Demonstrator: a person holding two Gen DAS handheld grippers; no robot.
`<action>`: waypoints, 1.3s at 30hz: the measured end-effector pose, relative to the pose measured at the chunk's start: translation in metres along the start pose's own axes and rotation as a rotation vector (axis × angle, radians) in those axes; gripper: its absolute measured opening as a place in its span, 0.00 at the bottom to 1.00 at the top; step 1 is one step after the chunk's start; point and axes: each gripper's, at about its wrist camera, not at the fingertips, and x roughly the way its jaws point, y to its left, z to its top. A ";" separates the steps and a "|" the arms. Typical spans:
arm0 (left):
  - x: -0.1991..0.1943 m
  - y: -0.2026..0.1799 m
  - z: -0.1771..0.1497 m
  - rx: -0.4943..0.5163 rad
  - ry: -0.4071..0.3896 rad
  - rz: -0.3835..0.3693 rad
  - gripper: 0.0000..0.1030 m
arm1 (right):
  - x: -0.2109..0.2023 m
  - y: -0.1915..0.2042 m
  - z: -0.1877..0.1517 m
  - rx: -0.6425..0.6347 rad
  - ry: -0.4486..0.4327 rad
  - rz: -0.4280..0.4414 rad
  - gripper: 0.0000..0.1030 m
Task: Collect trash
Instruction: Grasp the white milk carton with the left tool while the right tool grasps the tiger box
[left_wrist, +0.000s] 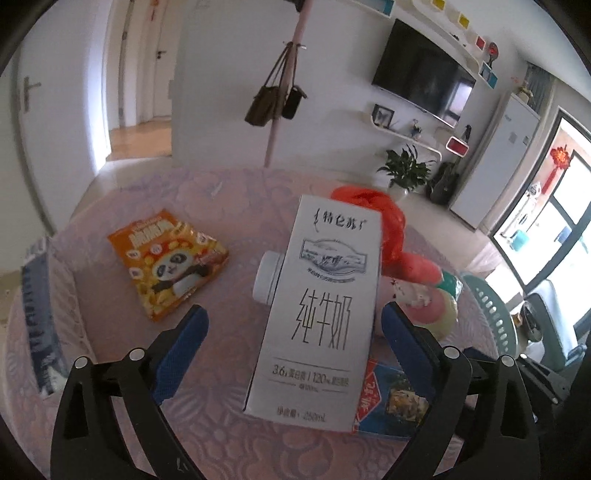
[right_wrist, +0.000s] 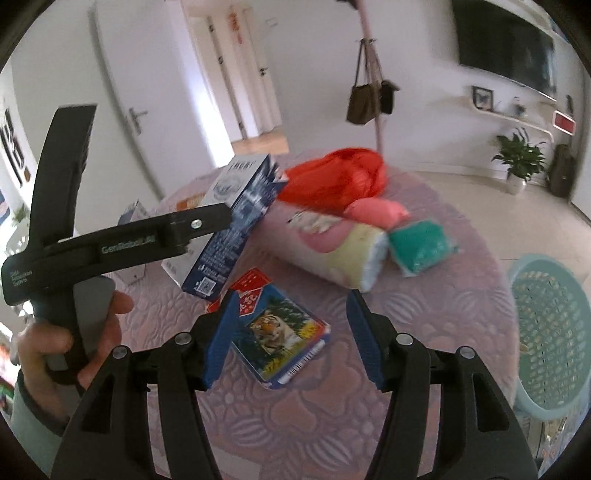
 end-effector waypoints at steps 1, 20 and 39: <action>0.002 0.001 0.001 -0.002 0.009 -0.004 0.89 | 0.004 0.001 0.001 -0.007 0.013 0.006 0.55; -0.025 0.017 -0.001 -0.004 -0.033 -0.058 0.54 | 0.016 0.043 -0.012 -0.182 0.143 0.106 0.61; -0.063 0.030 -0.001 -0.055 -0.101 -0.081 0.53 | 0.017 0.076 -0.022 -0.253 0.071 0.037 0.56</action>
